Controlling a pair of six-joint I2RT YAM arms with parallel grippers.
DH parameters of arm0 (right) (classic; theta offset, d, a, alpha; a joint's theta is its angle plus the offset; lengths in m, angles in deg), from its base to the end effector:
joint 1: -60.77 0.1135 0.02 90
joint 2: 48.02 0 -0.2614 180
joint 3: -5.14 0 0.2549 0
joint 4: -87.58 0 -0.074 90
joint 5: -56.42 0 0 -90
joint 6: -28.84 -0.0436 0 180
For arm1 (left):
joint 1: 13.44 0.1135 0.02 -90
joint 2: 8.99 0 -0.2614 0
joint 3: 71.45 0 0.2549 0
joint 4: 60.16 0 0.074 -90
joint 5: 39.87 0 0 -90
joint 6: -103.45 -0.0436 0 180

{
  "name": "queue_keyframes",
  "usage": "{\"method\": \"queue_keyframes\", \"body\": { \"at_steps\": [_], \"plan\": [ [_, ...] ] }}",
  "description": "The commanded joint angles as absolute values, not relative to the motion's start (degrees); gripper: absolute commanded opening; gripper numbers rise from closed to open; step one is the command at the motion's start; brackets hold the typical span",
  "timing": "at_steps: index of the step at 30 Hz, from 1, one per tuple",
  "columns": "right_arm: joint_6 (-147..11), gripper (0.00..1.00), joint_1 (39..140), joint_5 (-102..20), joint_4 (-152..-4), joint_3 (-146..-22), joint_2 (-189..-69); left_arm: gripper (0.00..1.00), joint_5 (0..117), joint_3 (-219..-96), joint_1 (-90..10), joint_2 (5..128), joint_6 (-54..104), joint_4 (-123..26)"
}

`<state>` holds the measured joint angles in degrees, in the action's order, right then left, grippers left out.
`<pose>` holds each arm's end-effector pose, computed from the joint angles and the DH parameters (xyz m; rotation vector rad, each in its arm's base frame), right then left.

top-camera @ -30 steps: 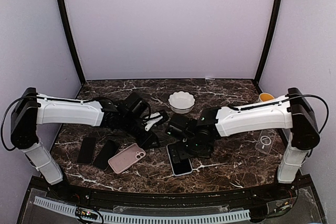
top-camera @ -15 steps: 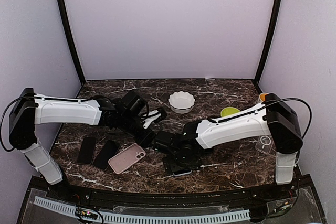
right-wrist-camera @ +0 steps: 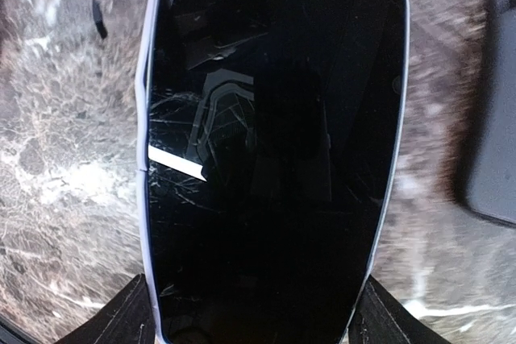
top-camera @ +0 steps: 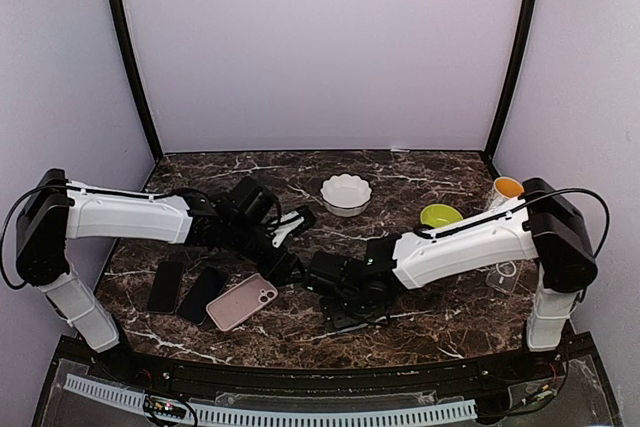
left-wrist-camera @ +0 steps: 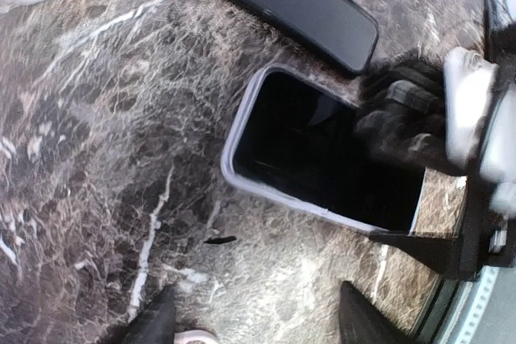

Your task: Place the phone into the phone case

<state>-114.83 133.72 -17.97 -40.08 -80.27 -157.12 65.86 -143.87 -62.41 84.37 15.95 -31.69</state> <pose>0.1188 0.3474 0.1455 -0.4206 2.7556 0.1335 0.2201 -0.2709 0.1953 1.1145 2.2691 -0.7196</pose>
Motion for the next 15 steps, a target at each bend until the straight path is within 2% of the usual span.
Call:
{"method": "queue_keyframes", "body": {
  "at_steps": [1, 4, 8, 12, 14, 15],
  "plan": [
    [-111.7, 0.43, 134.3, -7.0, -50.0, -76.3, -145.8, 0.79, 69.1, -138.3, -62.0, 76.9, 24.0, -43.5],
    [-108.3, 0.39, 135.5, -1.9, -57.3, -72.1, -139.8, 0.96, 76.2, -132.1, -62.1, 72.0, 33.5, -62.6],
    [-104.0, 0.36, 138.7, 6.0, -62.1, -69.8, -134.7, 0.99, 77.8, -128.7, -62.2, 71.3, 42.1, -74.5],
    [-99.0, 0.35, 142.3, 11.8, -65.9, -69.4, -132.5, 0.97, 79.0, -130.5, -62.3, 72.8, 45.7, -80.8],
    [-96.1, 0.35, 143.7, 14.2, -67.4, -69.6, -131.6, 0.90, 78.6, -131.5, -62.3, 73.6, 46.0, -81.7],
    [-94.6, 0.35, 144.3, 14.7, -68.5, -69.5, -131.3, 0.80, 78.4, -131.8, -62.2, 73.8, 45.5, -81.6]
  ]
}}
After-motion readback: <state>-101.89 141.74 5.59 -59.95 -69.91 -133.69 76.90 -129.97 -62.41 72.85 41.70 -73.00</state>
